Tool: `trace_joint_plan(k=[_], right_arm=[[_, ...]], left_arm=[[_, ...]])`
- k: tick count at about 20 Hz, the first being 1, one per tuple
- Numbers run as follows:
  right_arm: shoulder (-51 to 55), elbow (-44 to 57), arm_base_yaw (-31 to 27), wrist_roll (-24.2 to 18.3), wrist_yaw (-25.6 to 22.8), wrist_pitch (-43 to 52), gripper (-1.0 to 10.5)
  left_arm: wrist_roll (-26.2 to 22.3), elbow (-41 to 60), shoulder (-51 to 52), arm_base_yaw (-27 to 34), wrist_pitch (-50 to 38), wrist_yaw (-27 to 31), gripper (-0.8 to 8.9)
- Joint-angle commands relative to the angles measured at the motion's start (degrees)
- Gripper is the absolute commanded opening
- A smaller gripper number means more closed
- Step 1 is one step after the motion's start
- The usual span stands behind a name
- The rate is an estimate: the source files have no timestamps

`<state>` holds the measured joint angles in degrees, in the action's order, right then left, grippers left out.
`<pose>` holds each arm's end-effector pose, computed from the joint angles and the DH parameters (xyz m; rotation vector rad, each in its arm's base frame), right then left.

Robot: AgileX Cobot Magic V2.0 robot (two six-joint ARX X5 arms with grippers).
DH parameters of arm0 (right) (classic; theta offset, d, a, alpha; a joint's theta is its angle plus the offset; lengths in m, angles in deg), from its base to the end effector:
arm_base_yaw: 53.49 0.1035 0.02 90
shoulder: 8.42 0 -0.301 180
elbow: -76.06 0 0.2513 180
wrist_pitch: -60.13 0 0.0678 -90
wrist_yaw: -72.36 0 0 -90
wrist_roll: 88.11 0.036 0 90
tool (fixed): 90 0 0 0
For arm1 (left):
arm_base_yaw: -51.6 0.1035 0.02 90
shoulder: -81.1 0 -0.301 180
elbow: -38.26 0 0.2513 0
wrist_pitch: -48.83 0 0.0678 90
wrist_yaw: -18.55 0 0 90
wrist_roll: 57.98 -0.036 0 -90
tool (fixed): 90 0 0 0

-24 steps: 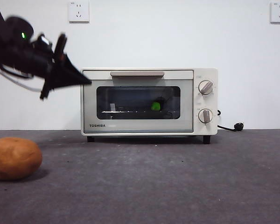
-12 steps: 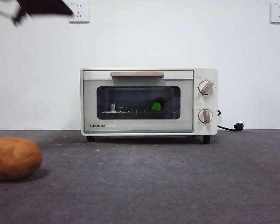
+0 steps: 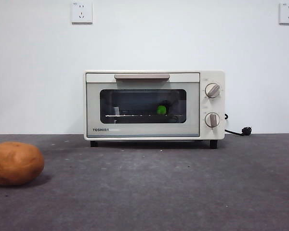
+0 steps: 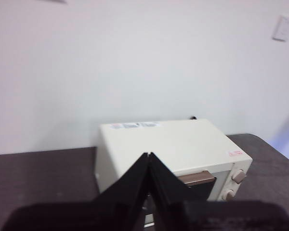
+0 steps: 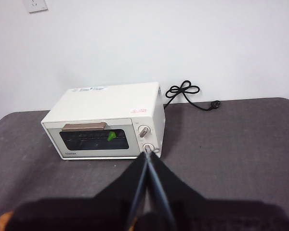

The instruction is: Take the eggplant from the table,put the eggplant in the oven

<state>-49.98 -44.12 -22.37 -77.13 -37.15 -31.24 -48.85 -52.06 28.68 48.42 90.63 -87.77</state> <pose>-0.0421 -0.0395 0.5271 0.0950 0.2199 0.1816 0.1361 -0.0177 0.4895 -0.1656 0.0949 -0.3341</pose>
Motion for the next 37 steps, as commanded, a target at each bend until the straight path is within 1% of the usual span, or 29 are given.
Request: trace_joint_plan(k=[1, 5, 8, 13, 28, 29, 30, 34, 37], right_arm=[[0.17, 0.24, 0.0, 0.59, -0.04, -1.44, 0.0], [0.17, 0.24, 0.02, 0.59, -0.07, -1.44, 0.0], [0.17, 0.24, 0.02, 0.59, -0.04, -1.44, 0.0], [0.17, 0.24, 0.02, 0.59, -0.07, -1.44, 0.0], [0.15, 0.24, 0.02, 0.59, -0.07, -1.44, 0.0], [0.15, 0.24, 0.02, 0.59, -0.07, -1.44, 0.0], [0.15, 0.24, 0.02, 0.59, -0.07, -1.44, 0.0], [0.15, 0.24, 0.02, 0.59, -0.09, -1.44, 0.0], [0.15, 0.24, 0.02, 0.59, -0.07, -1.44, 0.0]], left_arm=[[-1.88, 0.0, 3.72, -0.15, 2.56, 1.49, -0.06], [-1.86, 0.0, 7.32, -0.13, 5.27, 1.9, -0.06], [-1.86, 0.0, 8.83, -0.13, 7.06, 4.31, -0.06], [-1.81, 0.0, 9.35, -0.13, 8.85, 4.37, -0.05], [-1.81, -0.09, 9.27, -0.13, 8.9, 3.89, -0.04], [-2.6, -0.09, 9.11, -0.13, 9.07, 3.96, -0.04], [-5.18, -0.11, 8.92, -0.11, 9.22, 4.2, -0.04], [-7.45, -0.11, 8.81, -0.07, 12.63, 4.44, -0.04], [-13.16, -0.11, 8.79, -0.07, 14.62, 5.9, -0.04]])
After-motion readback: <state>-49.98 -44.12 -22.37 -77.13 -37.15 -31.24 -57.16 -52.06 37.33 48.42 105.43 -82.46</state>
